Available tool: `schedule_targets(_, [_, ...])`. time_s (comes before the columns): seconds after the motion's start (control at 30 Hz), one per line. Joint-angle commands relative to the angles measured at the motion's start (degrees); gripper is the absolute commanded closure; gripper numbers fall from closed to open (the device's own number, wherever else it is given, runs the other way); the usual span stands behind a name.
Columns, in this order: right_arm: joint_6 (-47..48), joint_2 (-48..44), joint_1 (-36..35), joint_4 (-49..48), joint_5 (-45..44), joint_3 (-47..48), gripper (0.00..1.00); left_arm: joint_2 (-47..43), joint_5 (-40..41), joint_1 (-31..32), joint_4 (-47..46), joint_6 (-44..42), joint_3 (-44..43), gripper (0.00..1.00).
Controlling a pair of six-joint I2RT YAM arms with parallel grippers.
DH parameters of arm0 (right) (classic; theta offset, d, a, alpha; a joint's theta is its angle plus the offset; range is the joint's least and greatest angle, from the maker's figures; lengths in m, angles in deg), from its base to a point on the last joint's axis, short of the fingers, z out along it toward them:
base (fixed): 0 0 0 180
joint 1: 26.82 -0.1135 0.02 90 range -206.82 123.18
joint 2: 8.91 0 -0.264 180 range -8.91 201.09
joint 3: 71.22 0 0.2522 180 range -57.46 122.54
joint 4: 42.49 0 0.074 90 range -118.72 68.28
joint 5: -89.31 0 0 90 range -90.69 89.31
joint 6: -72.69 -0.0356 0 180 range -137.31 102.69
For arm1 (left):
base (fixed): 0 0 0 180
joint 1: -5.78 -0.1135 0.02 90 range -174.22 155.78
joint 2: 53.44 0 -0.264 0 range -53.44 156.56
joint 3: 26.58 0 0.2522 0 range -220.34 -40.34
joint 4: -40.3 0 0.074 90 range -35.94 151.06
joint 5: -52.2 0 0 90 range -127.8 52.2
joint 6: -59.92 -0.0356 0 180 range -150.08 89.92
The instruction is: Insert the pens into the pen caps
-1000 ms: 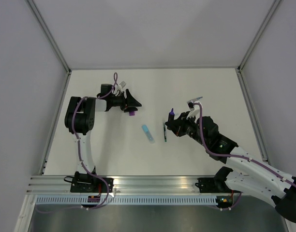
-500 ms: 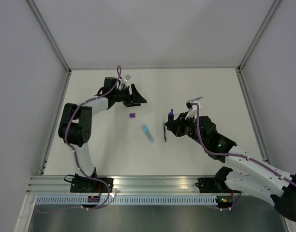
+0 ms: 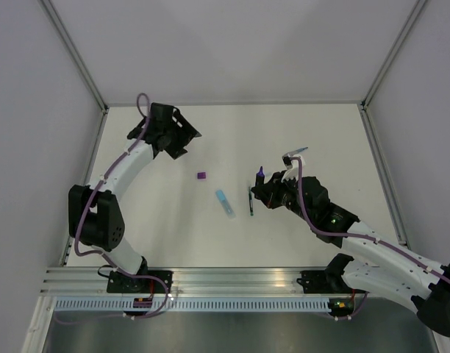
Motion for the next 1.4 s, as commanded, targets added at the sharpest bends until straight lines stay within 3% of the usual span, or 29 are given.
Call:
schedule_targets(0.0, [0.3,-0.5,-0.2,-0.4,-0.8,2.1,1.0,2.4,13.6,1.1,25.3,20.3,-11.3,0.2])
schedule_targets(0.1, [0.2,-0.5,-0.2,-0.4,-0.7,2.1,1.0,5.9,14.0,2.6,34.6,28.8,-14.5,0.21])
schedule_targets(0.27, [0.4,-0.7,-0.2,-0.2,-0.9,2.2,1.0,10.1,8.2,4.4,36.8,40.2,-13.4,0.25])
schedule_targets(0.43, [0.3,-1.3,-0.3,-0.1,-1.1,2.2,1.0,16.1,7.6,5.7,37.5,45.5,-15.7,0.26])
schedule_targets(0.9, [0.5,-1.6,-0.2,0.1,-0.8,2.3,1.0,26.5,7.0,6.1,34.3,51.5,-18.2,0.29])
schedule_targets(1.37, [0.5,-1.6,-0.2,0.1,-0.7,2.4,1.0,30.4,8.1,6.2,31.7,52.3,-17.6,0.31])
